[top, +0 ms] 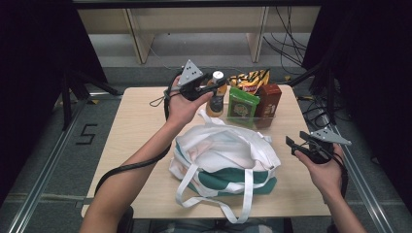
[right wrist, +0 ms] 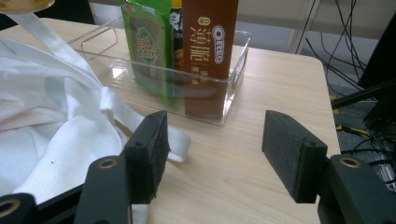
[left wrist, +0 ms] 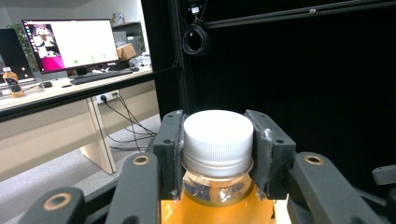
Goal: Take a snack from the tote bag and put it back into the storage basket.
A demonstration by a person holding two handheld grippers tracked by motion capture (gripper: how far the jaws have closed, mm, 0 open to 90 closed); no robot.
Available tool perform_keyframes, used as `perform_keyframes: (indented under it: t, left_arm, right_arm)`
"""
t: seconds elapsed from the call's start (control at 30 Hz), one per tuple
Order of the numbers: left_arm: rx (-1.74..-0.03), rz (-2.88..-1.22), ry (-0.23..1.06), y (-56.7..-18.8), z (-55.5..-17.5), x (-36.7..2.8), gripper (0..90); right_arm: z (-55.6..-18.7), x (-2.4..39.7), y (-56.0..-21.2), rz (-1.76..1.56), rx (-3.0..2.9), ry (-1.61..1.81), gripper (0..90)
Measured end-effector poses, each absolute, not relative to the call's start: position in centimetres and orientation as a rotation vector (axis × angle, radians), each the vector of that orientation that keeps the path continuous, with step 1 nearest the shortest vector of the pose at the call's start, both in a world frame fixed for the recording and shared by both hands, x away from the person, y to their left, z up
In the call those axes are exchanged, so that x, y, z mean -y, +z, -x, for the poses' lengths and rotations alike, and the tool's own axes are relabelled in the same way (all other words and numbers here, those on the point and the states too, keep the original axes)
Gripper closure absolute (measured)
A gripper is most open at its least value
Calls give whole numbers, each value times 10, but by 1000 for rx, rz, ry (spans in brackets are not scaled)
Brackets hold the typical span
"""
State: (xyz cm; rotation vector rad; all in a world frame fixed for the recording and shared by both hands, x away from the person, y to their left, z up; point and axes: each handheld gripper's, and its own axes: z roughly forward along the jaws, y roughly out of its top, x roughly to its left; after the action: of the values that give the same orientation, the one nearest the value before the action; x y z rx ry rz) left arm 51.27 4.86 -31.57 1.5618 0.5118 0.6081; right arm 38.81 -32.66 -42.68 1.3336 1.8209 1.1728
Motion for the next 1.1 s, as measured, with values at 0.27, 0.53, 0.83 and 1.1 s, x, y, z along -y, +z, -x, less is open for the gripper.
perform_keyframes:
  t: [0.27,0.53,0.83,1.1]
  left_arm:
    - [-518,-1566,609,-318,-521,-46,589]
    - [-523,-1575,610,-322,-530,-43,589]
    - [-525,-1583,608,-325,-538,-40,589]
    - [-541,-1583,601,-330,-545,-38,589]
  right_arm:
    - [-388,327,-427,-1333,-1820,1171,416]
    - [-389,327,-428,-1322,-1819,1181,416]
    - [-390,329,-429,-1278,-1836,1157,416]
    - [-390,329,-429,-1303,-1837,1172,415]
